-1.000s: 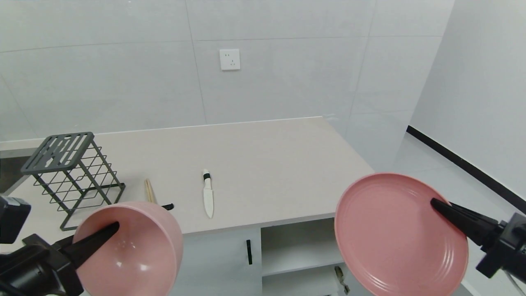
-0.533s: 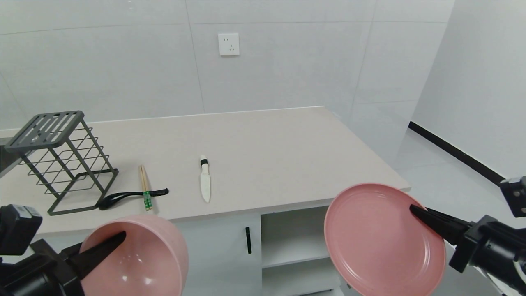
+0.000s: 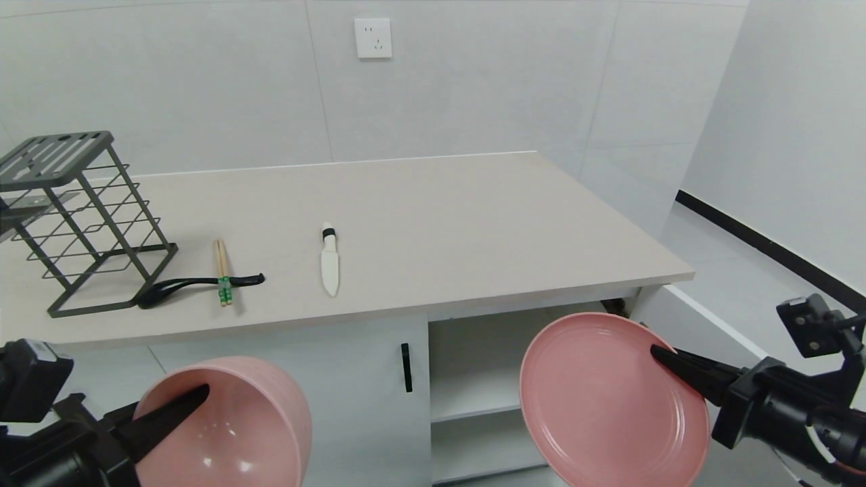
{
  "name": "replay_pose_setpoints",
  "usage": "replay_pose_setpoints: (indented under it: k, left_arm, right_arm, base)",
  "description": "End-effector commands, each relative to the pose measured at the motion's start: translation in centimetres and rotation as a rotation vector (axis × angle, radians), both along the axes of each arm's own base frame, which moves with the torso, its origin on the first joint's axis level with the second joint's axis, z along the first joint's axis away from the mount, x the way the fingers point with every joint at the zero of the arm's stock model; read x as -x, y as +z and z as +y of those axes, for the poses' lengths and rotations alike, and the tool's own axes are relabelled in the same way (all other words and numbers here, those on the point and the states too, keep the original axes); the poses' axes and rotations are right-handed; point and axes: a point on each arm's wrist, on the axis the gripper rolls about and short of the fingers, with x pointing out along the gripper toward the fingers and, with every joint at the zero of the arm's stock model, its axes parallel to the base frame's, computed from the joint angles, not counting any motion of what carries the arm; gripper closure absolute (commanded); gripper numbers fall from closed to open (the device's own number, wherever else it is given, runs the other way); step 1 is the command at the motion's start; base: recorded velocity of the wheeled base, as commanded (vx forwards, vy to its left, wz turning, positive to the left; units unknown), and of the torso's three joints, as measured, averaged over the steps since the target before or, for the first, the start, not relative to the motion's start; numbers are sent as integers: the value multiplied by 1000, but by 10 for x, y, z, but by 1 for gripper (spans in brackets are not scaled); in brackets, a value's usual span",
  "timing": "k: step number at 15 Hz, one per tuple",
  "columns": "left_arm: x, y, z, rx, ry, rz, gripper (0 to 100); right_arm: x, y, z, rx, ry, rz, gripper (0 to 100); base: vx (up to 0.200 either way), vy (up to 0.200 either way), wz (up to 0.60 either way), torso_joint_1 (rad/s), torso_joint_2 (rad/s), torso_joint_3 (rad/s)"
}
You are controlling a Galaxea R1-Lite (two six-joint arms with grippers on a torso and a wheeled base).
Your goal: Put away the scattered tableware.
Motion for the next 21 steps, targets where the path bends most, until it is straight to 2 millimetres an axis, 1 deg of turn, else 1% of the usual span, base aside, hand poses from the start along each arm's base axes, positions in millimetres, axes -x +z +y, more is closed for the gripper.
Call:
replay_pose_setpoints:
  k: [1,6,13,17,19,21]
  left_arm:
    - [0,0,0,0,2,4,100]
    - [-2,-2,1,2,9,19,100]
    - [-7,-6,1,1,11,60,100]
    - [-9,-9,0,-2,11,81,100]
    - [-9,-9,1,-2,12,79,100]
    - [-9,-9,1,-1,18,79,100]
  right_arm:
    - [-2,-4,1,7,3,22,100]
    - [-12,-10,5,6,6,21,100]
    - [-10,-13,14,25,58,24,100]
    - [-13,-22,15,74,66,56,100]
    - [-12,-27,17,98,75,93,100]
    - [-17,-39,17,172,70,123,100]
  base:
    - [0,0,0,-256,500,237]
    - [0,0,0,-253,484,232]
    - [0,0,0,-254,403,178]
    - [0,0,0,-223,315,130]
    - [0,0,0,-73,261,80]
    - [0,0,0,-15,195,41]
